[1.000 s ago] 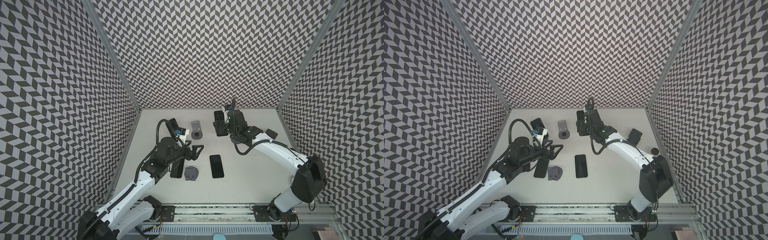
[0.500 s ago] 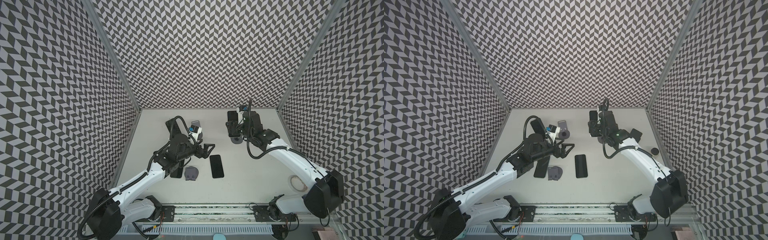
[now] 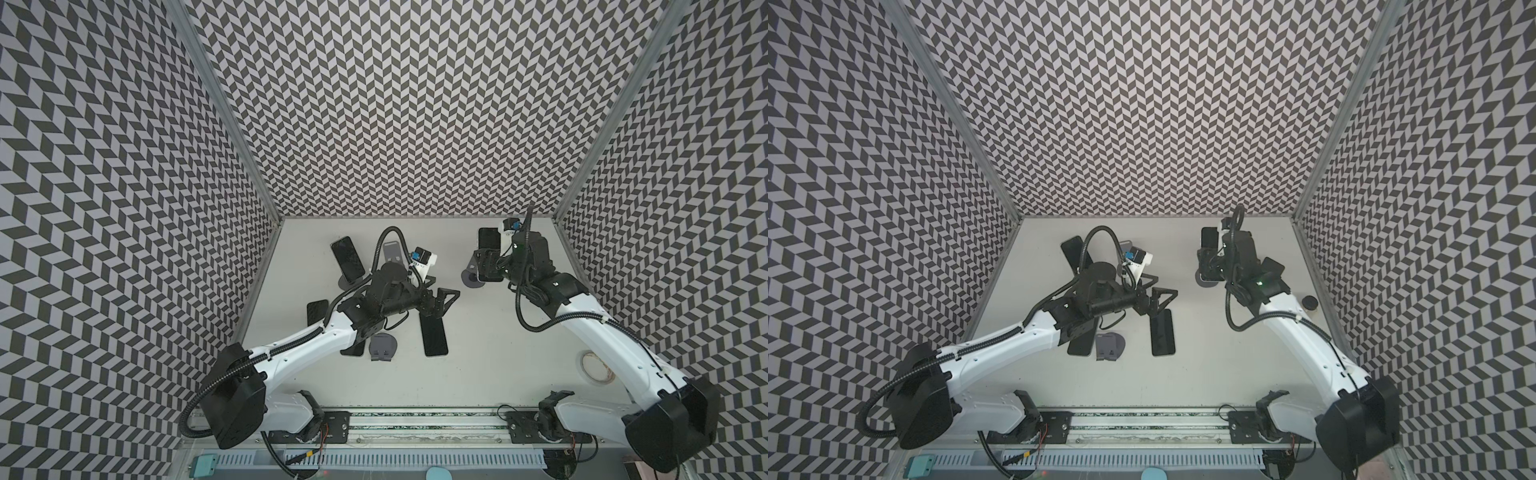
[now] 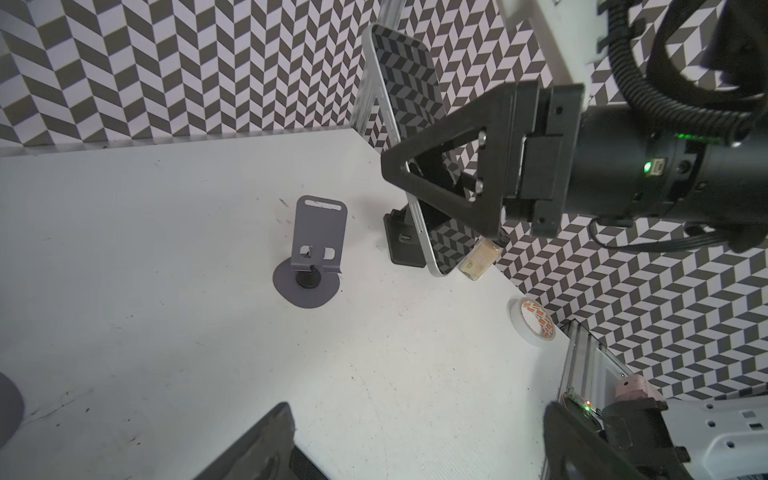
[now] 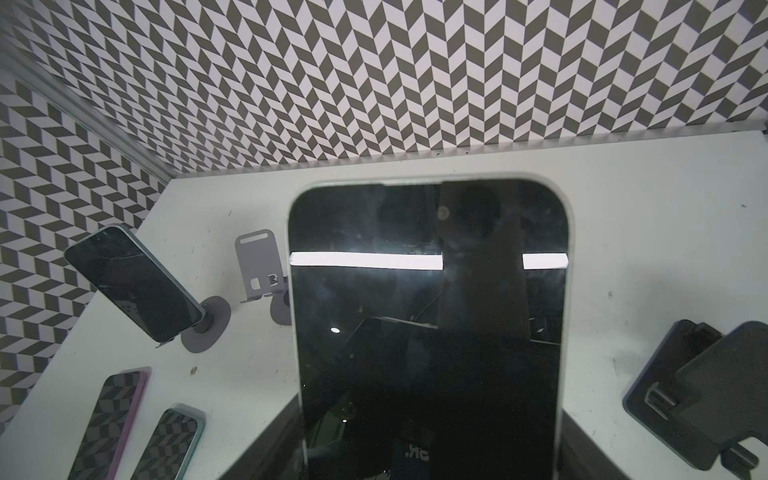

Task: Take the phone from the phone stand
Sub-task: 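Carry the black phone toward the robot with the right gripper while the left gripper advances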

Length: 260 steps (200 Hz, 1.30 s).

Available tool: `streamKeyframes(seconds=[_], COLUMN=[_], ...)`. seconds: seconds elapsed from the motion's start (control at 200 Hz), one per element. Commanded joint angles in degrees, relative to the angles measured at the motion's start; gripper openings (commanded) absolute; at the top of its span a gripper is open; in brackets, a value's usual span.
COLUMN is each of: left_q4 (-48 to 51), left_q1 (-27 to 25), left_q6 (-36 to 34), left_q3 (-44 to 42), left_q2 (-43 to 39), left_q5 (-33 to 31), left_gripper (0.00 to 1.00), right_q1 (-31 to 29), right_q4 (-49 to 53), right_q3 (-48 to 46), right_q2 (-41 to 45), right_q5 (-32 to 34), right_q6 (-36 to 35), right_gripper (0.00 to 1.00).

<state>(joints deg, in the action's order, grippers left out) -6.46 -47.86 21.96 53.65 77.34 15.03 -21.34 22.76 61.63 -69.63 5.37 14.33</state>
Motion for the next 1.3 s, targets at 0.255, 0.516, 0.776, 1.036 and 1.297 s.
streamKeyframes(seconds=[0.255,0.516,0.776,1.036,1.297], left_q4=[-1.9,-2.0,-1.3,-1.2,-3.0], left_q1=[-1.8,-3.5,-5.7,-6.9,-7.9], left_q6=[-0.2,-0.5,-0.5,-0.9,-1.0], left_q3=[6.4,8.6,13.6,18.3,20.9], left_q2=[4.8,7.6,12.2,17.3,20.7], left_q5=[0.9,1.3,2.2,3.8,4.7], left_gripper=[0.93,0.91,0.9,0.9,0.88], right_q1=[2.0,2.4,3.8,6.1,6.6], right_q4=[1.0,4.5,8.3,12.2,15.2], right_q3=[-3.3,-5.2,-5.5,-5.2,-4.4], right_q2=[9.7,14.3,18.7,20.6,21.2], right_q5=[1.3,2.8,4.4,4.2,4.7], right_q6=[1.3,1.9,1.1,0.6,0.7], right_gripper=[0.7,0.7,0.7,0.7,0.7])
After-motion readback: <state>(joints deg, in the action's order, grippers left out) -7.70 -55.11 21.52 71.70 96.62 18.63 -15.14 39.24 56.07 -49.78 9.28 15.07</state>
